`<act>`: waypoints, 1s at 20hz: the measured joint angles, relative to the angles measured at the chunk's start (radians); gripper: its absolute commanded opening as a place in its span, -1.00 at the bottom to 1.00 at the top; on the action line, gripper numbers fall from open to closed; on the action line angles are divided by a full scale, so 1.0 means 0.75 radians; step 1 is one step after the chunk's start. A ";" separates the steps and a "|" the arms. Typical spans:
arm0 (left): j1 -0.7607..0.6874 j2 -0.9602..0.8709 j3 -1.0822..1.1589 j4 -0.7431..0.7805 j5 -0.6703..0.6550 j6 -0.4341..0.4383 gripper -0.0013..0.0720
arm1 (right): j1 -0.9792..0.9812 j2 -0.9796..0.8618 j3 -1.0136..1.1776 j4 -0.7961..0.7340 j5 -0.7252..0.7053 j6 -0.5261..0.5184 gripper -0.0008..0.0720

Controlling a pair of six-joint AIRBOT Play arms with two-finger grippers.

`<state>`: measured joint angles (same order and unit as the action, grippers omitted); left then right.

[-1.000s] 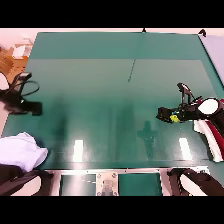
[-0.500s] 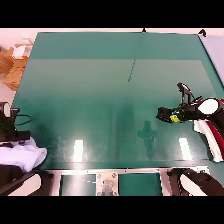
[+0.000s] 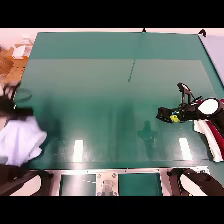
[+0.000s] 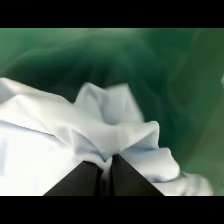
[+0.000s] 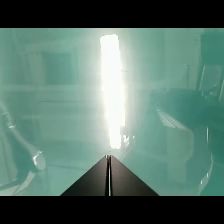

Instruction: Fold the shirts.

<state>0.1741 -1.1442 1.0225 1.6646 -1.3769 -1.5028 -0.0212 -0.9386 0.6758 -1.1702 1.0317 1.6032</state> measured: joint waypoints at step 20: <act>-0.771 -0.434 0.640 -0.680 0.396 0.121 0.76 | 0.000 0.000 -0.001 -0.001 0.000 0.000 -0.94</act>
<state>-0.4038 -1.4696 1.5024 1.1545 -1.0801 -1.4124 -0.0212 -0.9386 0.6754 -1.1706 1.0317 1.6032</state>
